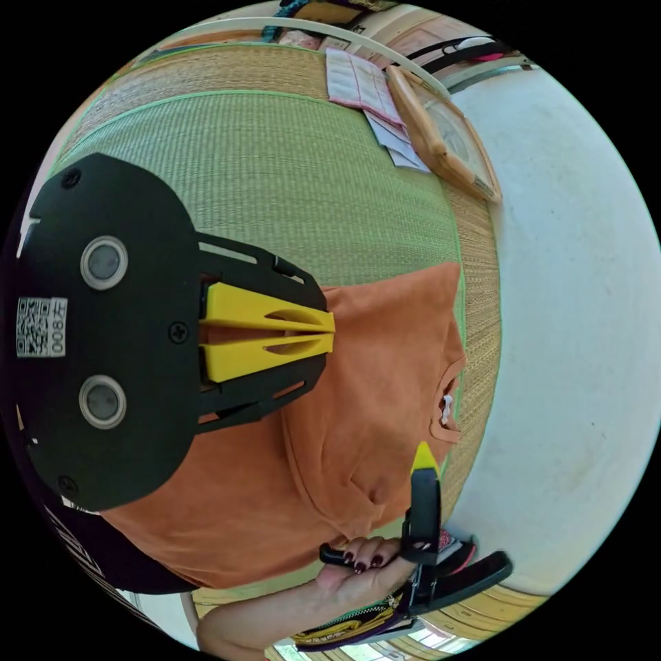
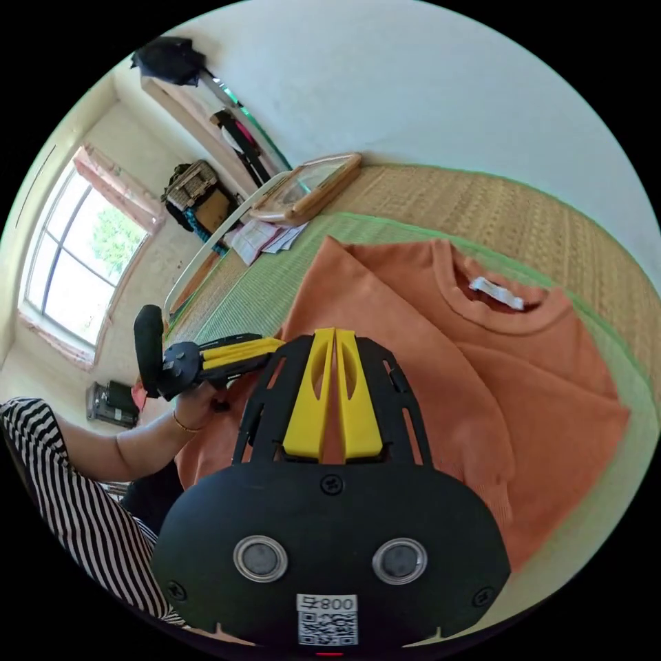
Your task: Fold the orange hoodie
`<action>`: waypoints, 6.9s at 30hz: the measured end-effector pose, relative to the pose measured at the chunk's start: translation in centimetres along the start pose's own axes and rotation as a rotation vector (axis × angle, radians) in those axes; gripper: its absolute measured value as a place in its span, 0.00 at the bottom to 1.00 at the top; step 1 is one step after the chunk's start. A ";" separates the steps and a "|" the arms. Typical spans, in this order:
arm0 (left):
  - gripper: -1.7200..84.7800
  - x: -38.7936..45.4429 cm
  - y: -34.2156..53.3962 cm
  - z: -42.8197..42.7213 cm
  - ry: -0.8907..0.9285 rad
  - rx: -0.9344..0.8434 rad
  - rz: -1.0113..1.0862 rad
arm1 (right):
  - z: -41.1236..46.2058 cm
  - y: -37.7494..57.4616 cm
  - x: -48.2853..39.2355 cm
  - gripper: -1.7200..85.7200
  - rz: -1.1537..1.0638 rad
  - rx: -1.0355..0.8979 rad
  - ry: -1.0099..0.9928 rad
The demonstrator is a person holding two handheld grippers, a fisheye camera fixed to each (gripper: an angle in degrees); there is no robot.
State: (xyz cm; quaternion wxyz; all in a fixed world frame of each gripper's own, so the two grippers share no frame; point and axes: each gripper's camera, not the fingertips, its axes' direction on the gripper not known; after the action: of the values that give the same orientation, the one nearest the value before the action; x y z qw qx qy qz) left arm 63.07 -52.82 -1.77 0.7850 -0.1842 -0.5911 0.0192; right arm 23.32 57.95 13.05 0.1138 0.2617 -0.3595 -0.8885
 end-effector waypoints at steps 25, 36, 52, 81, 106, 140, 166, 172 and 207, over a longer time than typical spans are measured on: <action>0.02 -2.1 3.8 -0.2 0.011 -0.042 0.015 | 12.2 -11.9 -2.7 0.02 -0.013 -0.162 0.118; 0.02 -2.0 5.2 -2.8 0.056 0.030 0.025 | -3.1 0.8 2.1 0.02 0.079 0.045 0.151; 0.02 0.0 5.4 -2.0 0.000 -0.049 0.084 | -11.8 18.7 15.0 0.02 0.520 0.091 0.275; 0.02 1.4 7.3 2.1 0.002 -0.171 0.050 | -11.8 25.5 15.5 0.02 0.538 0.033 0.260; 0.02 -0.8 33.5 -7.0 0.200 -0.402 -0.126 | -15.2 44.8 -0.1 0.02 0.628 -0.131 0.175; 0.03 0.1 52.7 -8.5 0.363 -0.423 -0.314 | -17.0 59.1 -9.1 0.02 0.738 -0.097 0.121; 0.11 1.9 55.4 -4.3 0.442 -0.603 -0.360 | -15.9 64.6 -12.6 0.10 0.791 -0.101 0.138; 0.11 2.6 55.0 -2.8 0.461 -0.641 -0.361 | -15.4 64.6 -11.7 0.11 0.802 -0.121 0.148; 0.08 1.0 58.8 -3.0 0.352 -0.637 -0.321 | -16.3 67.0 -7.1 0.04 0.653 -0.101 -0.077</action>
State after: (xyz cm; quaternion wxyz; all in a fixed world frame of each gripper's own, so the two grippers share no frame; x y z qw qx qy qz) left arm 77.20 1.42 -19.93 0.7708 -0.3242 -0.4454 -0.3199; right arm 39.10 3.27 52.68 0.3915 0.0930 -0.3840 -0.8310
